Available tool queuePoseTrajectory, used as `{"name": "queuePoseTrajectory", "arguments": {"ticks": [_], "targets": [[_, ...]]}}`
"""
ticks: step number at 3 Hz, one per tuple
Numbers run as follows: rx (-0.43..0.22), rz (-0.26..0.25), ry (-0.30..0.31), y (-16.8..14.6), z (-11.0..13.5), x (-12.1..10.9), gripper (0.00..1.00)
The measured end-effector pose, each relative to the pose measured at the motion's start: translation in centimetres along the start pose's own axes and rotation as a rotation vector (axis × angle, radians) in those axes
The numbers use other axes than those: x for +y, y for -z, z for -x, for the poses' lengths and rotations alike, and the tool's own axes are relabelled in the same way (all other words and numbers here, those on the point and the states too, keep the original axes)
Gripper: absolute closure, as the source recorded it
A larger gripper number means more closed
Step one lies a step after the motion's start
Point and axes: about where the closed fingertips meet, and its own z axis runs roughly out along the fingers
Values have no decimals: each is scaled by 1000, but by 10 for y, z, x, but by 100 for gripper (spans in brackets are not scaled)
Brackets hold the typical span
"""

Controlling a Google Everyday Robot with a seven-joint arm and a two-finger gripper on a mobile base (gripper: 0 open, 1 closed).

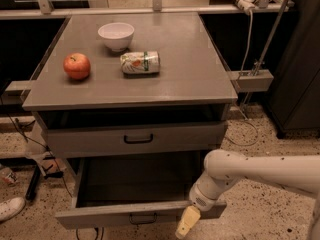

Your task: Open middle drawer

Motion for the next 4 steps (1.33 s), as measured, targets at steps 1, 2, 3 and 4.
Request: {"name": "queuePoseTrajectory", "arguments": {"ticks": [1,2,3,4], "targets": [[14,0,40,-12,13,-10,0],[46,10,36,-25,7,-6,0],[70,4,6,-28,-9,6,0],[68,6,-26,-22,-30,27,0]]}}
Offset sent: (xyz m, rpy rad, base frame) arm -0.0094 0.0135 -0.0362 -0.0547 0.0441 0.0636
